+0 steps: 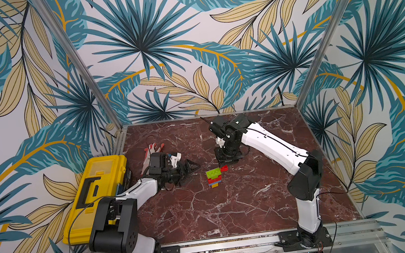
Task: Assemble a carrot with lego
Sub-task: Assemble the lego brick with the lego brick.
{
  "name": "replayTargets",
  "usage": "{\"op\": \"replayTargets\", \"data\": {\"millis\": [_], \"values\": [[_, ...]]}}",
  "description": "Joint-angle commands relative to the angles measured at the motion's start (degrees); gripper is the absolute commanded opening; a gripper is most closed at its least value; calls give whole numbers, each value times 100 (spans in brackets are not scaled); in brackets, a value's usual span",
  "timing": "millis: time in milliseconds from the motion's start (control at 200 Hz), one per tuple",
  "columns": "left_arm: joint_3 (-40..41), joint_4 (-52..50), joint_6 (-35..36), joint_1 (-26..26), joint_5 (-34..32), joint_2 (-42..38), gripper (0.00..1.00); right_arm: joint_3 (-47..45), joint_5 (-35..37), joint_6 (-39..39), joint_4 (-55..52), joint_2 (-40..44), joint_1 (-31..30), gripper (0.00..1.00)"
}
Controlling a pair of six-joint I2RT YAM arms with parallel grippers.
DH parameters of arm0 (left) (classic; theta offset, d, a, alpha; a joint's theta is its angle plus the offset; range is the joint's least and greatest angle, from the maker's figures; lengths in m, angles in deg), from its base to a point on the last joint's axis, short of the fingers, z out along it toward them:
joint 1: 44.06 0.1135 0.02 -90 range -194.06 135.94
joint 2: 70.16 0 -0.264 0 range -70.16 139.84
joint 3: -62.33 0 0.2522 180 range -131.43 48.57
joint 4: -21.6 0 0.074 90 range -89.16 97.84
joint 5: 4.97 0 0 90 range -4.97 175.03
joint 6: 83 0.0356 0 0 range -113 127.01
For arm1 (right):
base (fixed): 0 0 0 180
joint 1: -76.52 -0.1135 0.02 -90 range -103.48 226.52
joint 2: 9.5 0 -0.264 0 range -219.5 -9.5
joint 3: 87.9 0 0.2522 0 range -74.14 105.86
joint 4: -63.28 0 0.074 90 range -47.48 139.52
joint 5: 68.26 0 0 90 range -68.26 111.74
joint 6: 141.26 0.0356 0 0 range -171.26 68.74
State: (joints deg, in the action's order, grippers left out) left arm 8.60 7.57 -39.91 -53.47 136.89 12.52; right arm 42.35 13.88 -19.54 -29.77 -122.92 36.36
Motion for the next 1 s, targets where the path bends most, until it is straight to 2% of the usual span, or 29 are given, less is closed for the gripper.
{"op": "replayTargets", "data": {"millis": [0,160,405,531,991], "values": [[82,-8,-313,-8,199,-429,99,-16,145,10,35,-153,-13,29],[62,-15,-511,-161,455,-572,98,14,118,-26,110,-246,-14,29],[66,-17,-529,-711,284,-286,93,21,26,-33,240,-348,-20,29],[82,-34,-529,-767,251,-170,89,66,-14,-53,247,-423,-22,29],[42,-67,-443,-931,66,249,87,116,-87,-96,196,-518,-20,29]]}}
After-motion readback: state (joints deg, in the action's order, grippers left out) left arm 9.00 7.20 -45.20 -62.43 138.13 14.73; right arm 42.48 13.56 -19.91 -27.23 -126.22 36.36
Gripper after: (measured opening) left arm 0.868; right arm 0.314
